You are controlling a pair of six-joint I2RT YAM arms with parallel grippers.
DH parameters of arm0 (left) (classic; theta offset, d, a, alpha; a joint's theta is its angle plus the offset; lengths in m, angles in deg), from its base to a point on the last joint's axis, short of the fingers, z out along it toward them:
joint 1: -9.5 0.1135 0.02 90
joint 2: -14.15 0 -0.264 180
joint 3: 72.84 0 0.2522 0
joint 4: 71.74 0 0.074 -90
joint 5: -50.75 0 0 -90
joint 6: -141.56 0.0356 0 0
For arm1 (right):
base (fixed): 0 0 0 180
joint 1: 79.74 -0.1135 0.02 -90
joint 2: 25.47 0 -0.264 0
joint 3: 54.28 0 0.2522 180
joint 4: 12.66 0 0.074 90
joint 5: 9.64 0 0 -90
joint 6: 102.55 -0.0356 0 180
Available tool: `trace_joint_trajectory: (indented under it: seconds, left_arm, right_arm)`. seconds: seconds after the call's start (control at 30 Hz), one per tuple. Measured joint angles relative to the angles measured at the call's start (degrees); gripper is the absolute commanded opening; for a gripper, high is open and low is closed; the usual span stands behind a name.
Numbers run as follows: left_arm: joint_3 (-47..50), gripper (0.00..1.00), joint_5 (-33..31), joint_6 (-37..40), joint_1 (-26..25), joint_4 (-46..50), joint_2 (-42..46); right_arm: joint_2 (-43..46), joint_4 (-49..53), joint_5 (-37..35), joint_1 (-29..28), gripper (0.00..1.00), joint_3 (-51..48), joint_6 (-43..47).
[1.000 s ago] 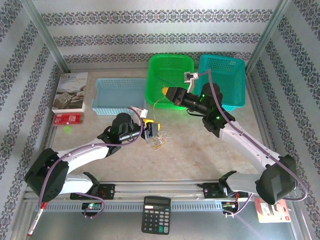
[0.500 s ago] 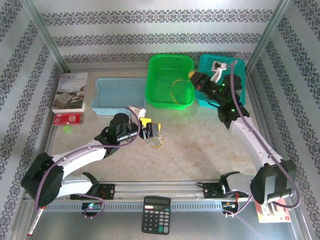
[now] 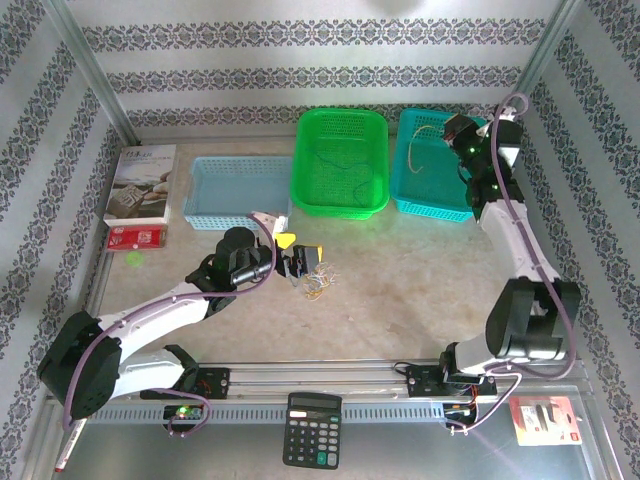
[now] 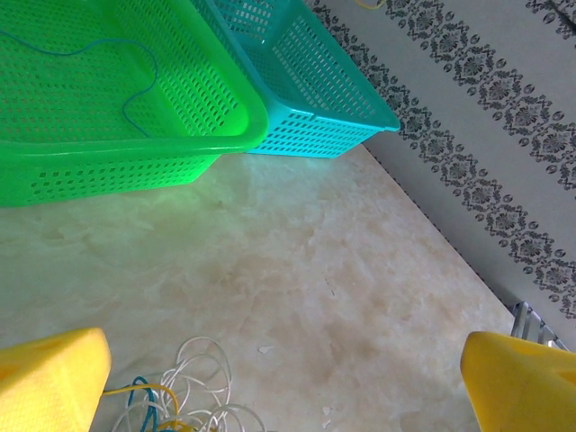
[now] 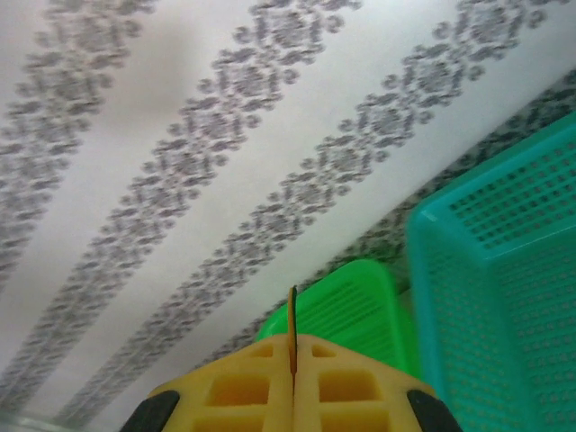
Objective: Untangle the cables
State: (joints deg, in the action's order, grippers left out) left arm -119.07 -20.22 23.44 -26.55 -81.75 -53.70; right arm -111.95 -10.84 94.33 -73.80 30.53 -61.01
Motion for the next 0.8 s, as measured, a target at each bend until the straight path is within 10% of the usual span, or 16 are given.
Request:
trace_joint_trajectory:
  seconds: [0.43,0.8]
  left_arm:
    - [-2.4,1.00,0.0,0.0,0.0,1.1,0.1]
    - [-2.7,1.00,-0.2,-0.2,0.0,1.1,0.1]
  right_arm:
    - [-22.4,7.4,-3.7,0.7,0.00,12.1,4.9]
    - [-25.2,6.6,-4.3,0.7,0.00,-0.2,-0.8]
